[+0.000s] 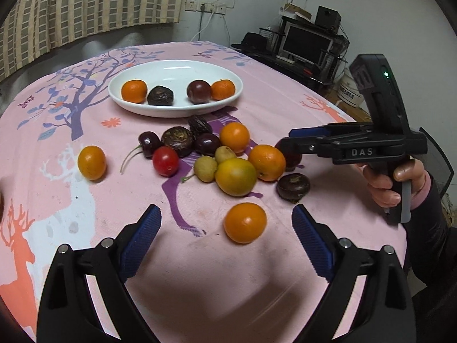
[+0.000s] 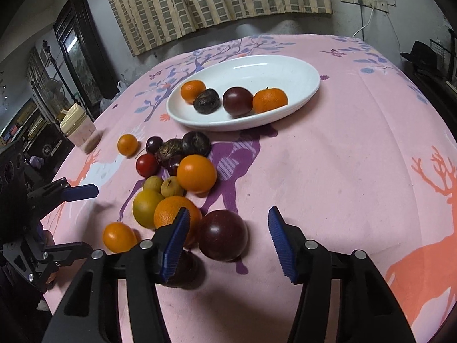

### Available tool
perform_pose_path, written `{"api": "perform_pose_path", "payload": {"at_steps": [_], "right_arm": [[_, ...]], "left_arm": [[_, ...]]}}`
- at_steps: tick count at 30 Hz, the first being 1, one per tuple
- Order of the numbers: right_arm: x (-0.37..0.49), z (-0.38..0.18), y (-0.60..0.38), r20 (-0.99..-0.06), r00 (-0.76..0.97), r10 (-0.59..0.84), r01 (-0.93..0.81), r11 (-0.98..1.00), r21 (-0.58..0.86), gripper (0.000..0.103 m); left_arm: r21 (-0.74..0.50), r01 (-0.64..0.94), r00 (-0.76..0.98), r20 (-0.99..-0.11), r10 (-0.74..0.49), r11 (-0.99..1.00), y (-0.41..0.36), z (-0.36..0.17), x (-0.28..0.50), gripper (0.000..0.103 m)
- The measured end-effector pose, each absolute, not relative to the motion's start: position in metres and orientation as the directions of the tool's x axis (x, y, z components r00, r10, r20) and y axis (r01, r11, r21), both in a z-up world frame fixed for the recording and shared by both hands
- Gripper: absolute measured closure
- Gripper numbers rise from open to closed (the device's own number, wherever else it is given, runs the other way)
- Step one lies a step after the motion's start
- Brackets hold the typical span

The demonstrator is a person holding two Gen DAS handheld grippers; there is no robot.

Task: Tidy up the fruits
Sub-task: 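Grasp a dark red plum with the right gripper while the left gripper grasps an orange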

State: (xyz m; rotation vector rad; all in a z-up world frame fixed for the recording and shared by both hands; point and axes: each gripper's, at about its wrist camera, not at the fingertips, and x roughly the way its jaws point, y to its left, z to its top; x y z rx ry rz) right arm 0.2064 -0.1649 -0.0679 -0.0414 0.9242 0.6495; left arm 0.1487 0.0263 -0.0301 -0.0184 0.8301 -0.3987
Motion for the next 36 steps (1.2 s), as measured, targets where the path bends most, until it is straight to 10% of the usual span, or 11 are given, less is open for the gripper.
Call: {"api": "perform_pose_path", "payload": {"at_steps": [19, 36], "right_arm": [[0.196, -0.076, -0.174, -0.773, 0.367, 0.517, -0.551, 0.791, 0.268, 0.06], [0.2, -0.066, -0.183, -0.729, 0.418, 0.543, -0.521, 0.8, 0.297, 0.065]], "left_arm": [[-0.131, 0.385, 0.589, -0.727, -0.352, 0.914, 0.013, -0.034, 0.143, 0.013], [-0.172, 0.402, 0.528, -0.759, -0.381, 0.9, 0.001, -0.044, 0.151, 0.041]]}}
